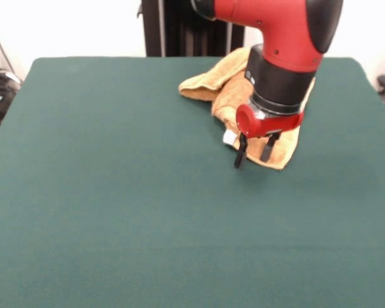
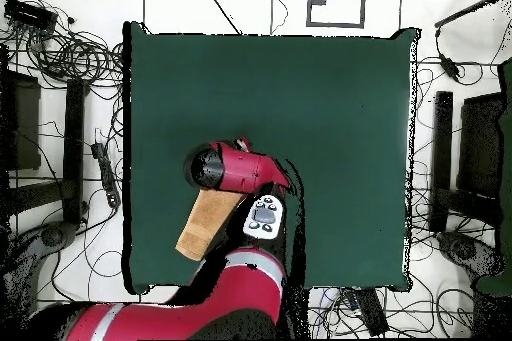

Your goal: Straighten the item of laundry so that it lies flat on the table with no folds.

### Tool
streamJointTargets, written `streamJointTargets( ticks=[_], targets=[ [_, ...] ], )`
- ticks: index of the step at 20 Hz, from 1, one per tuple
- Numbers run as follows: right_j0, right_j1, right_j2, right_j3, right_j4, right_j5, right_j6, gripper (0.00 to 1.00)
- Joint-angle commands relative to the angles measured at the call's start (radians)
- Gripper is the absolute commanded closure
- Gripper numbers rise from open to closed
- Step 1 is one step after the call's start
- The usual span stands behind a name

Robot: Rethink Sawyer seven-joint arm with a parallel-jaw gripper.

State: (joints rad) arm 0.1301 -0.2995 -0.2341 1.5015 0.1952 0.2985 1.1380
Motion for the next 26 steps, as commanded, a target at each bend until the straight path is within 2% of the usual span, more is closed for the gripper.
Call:
streamJointTargets(
  ticks=[1,11,20,26],
  targets=[
    [-0.032,0.133,0.256,0.024,0.008,0.021,0.155,0.0],
    [-0.078,0.142,0.312,0.026,-0.017,0.036,0.122,0.0],
    [-0.077,0.177,0.306,0.001,-0.023,-0.008,0.142,0.0],
    [-0.085,0.153,0.309,0.029,-0.032,-0.035,0.145,0.0]
  ],
)
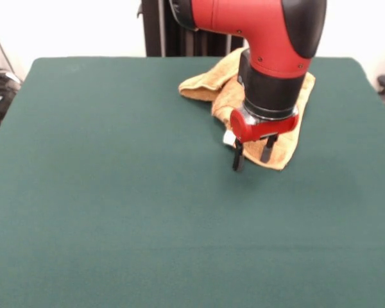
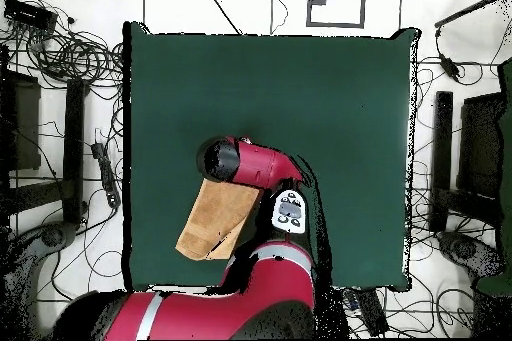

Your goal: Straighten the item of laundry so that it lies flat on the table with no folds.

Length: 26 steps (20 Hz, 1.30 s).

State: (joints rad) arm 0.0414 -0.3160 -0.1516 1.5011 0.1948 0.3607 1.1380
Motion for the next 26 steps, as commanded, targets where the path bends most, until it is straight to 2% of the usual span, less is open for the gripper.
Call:
streamJointTargets(
  ticks=[1,5,10,11,26],
  targets=[
    [0.021,0.169,0.203,0.018,-0.043,-0.078,0.137,0.0],
    [0.039,0.165,0.186,0.008,-0.073,-0.099,0.132,0.0],
    [0.078,0.175,0.14,0.002,-0.009,-0.058,0.237,0.0],
    [0.084,0.176,0.133,-0.001,-0.006,-0.053,0.241,1.0],
    [0.069,0.172,0.162,0.024,0.018,-0.041,0.251,1.0]
  ],
)
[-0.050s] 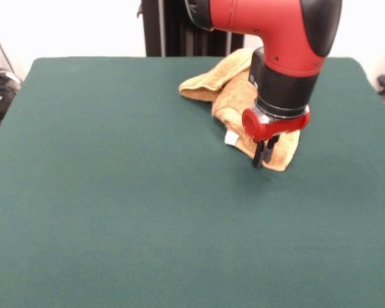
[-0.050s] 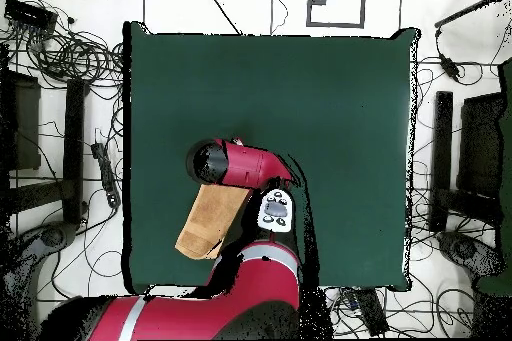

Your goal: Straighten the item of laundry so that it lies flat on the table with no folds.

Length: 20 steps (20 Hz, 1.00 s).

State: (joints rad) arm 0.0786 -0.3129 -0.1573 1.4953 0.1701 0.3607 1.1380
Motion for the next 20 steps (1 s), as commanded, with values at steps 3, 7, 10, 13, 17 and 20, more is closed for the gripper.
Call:
streamJointTargets(
  ticks=[3,7,10,13,17,20],
  targets=[
    [0.026,0.167,0.178,0.041,0.05,-0.053,0.259,1.0],
    [0.021,0.165,0.181,0.038,0.062,-0.045,0.266,1.0],
    [0.012,0.164,0.183,0.033,0.065,-0.047,0.262,1.0],
    [0.01,0.167,0.184,0.024,0.073,-0.049,0.265,1.0],
    [-0.004,0.17,0.192,0.012,0.077,-0.032,0.252,1.0],
    [-0.002,0.173,0.184,0.001,0.082,-0.018,0.252,0.0]
  ],
)
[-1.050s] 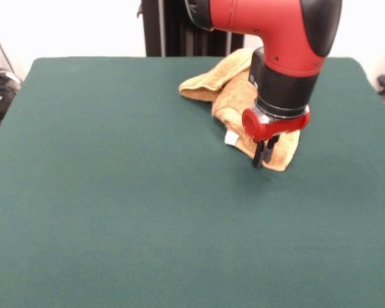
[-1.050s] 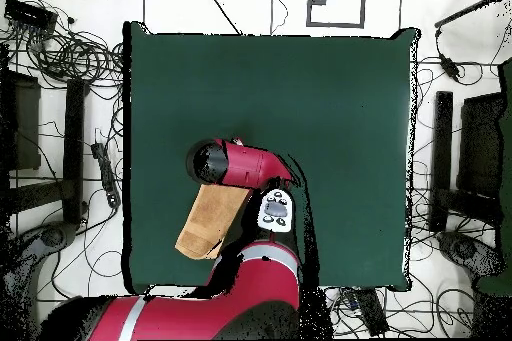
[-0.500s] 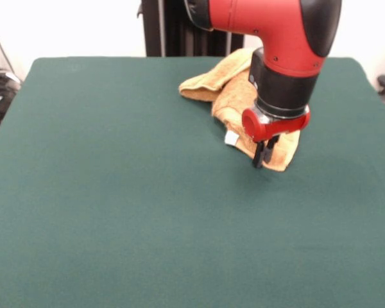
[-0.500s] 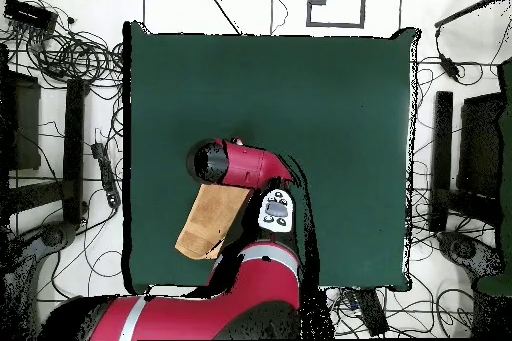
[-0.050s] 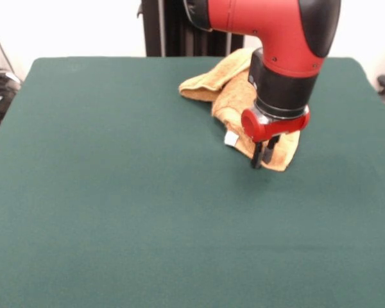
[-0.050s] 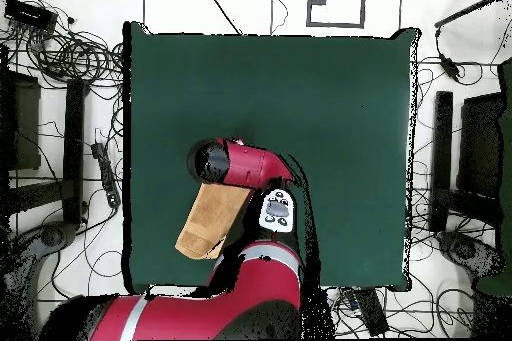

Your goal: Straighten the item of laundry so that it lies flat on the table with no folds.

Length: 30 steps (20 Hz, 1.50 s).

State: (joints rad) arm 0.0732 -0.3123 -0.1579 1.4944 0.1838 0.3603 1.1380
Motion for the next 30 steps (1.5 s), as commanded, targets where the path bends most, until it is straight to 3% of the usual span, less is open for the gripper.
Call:
streamJointTargets(
  ticks=[1,13,30],
  targets=[
    [0.009,0.173,0.177,-0.002,0.072,-0.017,0.262,0.0],
    [0.037,0.193,0.129,-0.072,0.102,0.052,0.289,0.0],
    [0.031,0.189,0.144,-0.052,0.107,0.041,0.285,0.0]
  ],
)
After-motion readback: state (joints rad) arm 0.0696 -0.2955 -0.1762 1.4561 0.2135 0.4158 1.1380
